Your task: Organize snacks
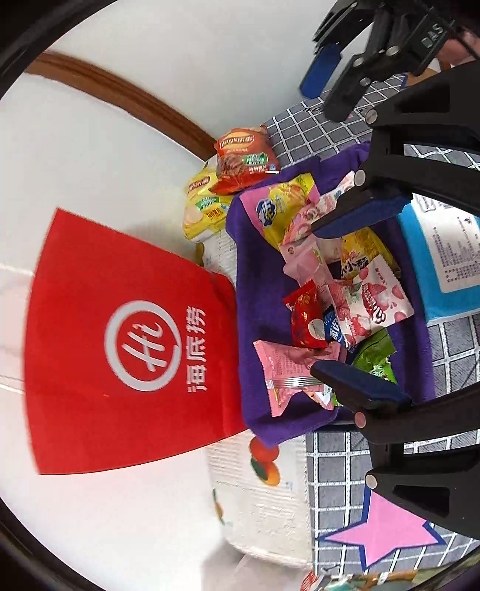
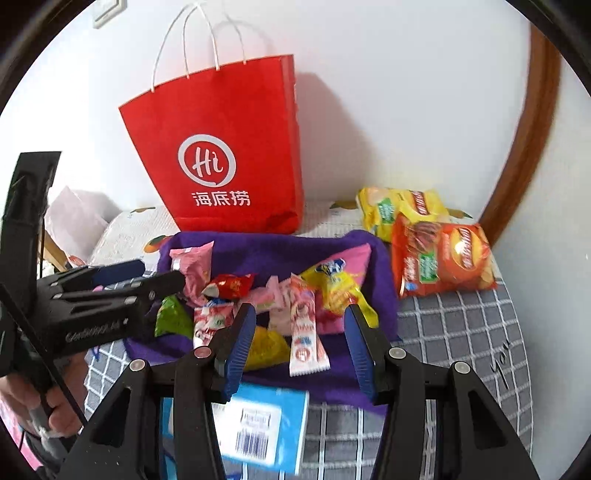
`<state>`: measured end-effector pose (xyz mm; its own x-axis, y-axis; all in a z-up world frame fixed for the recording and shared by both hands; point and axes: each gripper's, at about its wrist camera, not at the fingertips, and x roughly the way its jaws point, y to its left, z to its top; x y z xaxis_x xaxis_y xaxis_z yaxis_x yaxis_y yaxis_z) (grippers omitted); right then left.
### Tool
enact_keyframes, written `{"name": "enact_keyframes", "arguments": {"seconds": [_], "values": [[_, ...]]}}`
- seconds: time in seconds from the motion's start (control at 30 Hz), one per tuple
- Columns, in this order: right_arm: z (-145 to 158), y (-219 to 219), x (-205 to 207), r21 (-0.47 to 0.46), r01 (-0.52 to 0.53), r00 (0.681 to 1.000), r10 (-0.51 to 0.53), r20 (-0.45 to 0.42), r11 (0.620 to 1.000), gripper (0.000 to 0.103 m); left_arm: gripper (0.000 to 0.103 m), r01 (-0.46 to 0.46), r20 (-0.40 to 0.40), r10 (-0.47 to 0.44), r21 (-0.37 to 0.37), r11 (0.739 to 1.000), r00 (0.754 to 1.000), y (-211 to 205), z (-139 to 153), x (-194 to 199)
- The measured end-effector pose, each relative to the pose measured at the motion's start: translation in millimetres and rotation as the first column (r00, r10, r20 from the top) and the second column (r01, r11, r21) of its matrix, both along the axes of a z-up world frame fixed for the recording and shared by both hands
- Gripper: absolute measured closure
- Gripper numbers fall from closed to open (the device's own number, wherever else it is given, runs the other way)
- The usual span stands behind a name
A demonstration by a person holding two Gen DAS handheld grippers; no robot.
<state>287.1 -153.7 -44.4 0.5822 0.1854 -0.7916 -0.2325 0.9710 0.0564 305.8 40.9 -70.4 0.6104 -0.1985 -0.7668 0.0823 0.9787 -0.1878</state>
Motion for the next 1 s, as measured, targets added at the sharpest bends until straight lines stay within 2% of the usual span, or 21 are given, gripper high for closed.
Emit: {"name": "enact_keyframes", "arguments": {"seconds": [0.2,0.37,0.53,0.67,0.8,0.9,0.97,1.0], "values": [[18.1,-13.6,-46.4,0.033,0.023,1.0,-0.024,0.018,0.999,0.05,0.037,0.004,0.032,-0.006,0.047,0.999,0.999,-10.2,23.2,-33.8],[17.5,-19.4,-86.1,0.054,0.074,0.996,-0.076,0.037,0.996,0.05,0.035,-0.005,0.091,-0.004,0.1,0.995,0.996,-12.3,36.3,-90.1],[7.5,-20.0,-125.4,0.025,0.111,0.994,-0.111,0.019,0.994,0.049,0.028,-0.009,0.122,0.0,0.075,0.997,0.993,-12.8,40.4,-134.7],[9.6,-25.1,-168.0,0.015,0.131,0.989,-0.132,0.071,0.991,0.026,0.025,0.018,0.13,-0.024,0.051,0.999,0.991,-21.8,43.6,-175.0],[15.2,-36.0,-200.8,0.041,0.165,0.982,-0.168,0.087,0.985,0.016,0.024,0.017,0.141,-0.025,0.056,0.998,0.99,-29.2,47.6,-210.1],[21.1,-37.7,-228.7,0.017,0.176,0.979,-0.177,0.099,0.984,0.012,0.022,0.015,0.152,-0.02,0.035,0.999,0.988,-30.4,52.1,-236.6],[23.7,-37.6,-240.9,0.022,0.168,0.981,-0.169,0.094,0.986,0.012,0.009,-0.003,0.165,-0.005,0.047,0.999,0.986,-31.0,54.3,-253.9],[25.7,-37.6,-247.3,0.031,0.163,0.982,-0.165,0.093,0.986,0.011,0.007,-0.023,0.186,0.012,0.058,0.998,0.982,-30.4,56.1,-263.6]]}}
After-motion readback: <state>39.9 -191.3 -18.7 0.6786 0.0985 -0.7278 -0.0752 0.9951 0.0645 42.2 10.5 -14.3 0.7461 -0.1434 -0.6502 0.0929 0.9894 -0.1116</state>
